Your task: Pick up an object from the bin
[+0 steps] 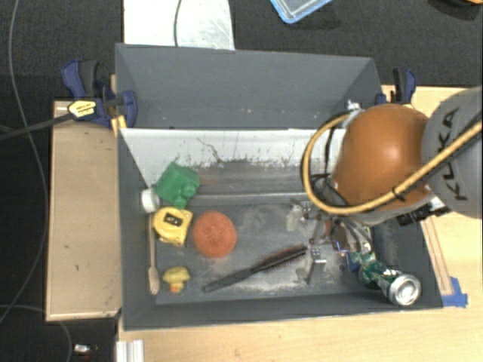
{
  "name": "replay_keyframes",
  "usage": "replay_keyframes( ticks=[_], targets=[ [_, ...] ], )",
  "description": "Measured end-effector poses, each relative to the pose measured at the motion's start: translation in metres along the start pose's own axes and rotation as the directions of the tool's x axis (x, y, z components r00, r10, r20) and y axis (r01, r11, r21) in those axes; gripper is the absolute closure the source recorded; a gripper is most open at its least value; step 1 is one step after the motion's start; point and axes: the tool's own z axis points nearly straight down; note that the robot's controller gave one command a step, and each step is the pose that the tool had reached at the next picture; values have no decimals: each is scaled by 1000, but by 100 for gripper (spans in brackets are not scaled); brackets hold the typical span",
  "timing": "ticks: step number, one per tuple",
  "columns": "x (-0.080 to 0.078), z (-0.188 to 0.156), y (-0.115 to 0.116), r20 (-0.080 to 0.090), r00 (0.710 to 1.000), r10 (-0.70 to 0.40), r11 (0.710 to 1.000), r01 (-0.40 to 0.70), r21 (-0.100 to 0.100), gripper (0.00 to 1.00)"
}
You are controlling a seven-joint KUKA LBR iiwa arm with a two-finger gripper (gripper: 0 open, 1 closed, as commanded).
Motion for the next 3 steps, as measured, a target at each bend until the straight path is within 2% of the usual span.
replay_keyframes(
  ticks=[1, 2, 3],
  targets=[
    [-2, -4, 0, 9, 1000, 2, 1000, -2, 0, 0],
    [-4, 65, 19, 10, 1000, 18, 1000, -18, -2, 0],
    [-5, 81, 21, 11, 1000, 21, 1000, -21, -1, 0]
  ],
)
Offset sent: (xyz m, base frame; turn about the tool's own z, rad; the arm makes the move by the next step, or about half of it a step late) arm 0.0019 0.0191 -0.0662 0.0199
